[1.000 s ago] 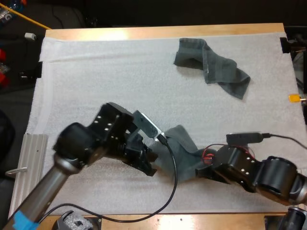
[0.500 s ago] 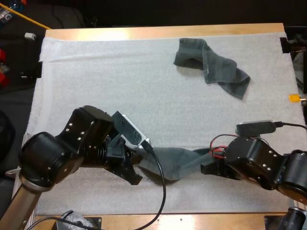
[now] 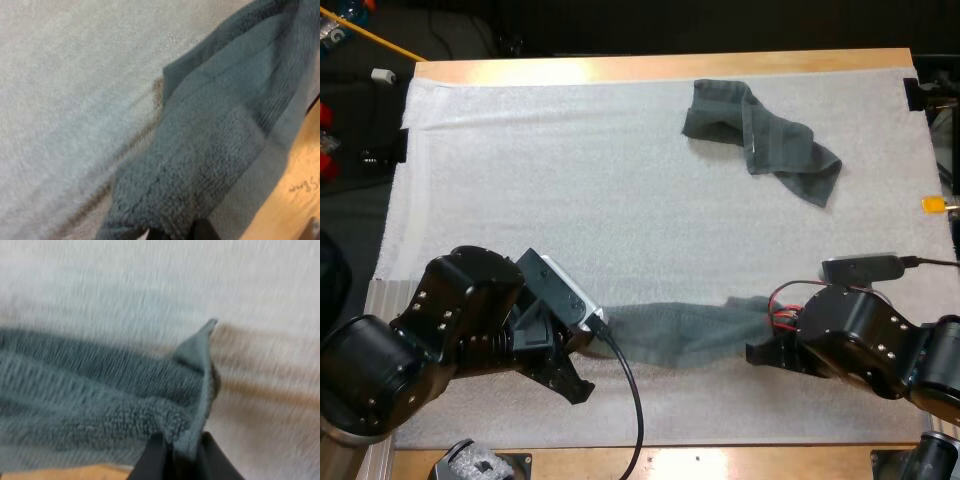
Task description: Pick towel from pile, fold and stack
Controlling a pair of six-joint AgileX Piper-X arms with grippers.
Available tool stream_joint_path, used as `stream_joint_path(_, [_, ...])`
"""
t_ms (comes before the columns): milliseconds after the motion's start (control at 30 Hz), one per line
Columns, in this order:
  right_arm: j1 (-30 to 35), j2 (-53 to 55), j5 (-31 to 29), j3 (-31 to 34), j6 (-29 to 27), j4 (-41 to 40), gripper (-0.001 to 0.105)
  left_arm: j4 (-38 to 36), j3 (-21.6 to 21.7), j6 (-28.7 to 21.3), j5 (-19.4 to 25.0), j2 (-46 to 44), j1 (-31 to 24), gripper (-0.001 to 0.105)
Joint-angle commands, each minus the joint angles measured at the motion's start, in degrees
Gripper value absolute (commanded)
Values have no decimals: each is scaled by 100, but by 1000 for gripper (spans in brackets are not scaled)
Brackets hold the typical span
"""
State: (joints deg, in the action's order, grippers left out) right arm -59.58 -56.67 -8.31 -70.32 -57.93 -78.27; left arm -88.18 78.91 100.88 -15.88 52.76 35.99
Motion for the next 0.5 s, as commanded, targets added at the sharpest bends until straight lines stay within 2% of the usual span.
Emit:
stream_joint_path(0, [-9, 31, 631, -3, 5, -3, 0, -48, 29, 124, -219, -19, 31, 0])
stream_joint_path(33, [-43, 48, 963, -3, 5, 39, 0, -21, 29, 130, -383, -67, 31, 0])
stream_joint_path(67, [-80, 58, 1033, -3, 5, 58, 0, 10, 29, 129, -401, -90, 31, 0])
stream_joint_path(300, [-210, 156, 831, -3, 76, 944, 0, 129, 29, 46, -232, 21, 31, 0])
stream_joint_path(467, [-210, 153, 831, -3, 335, 859, 0, 149, -5, -123, -194, 19, 31, 0])
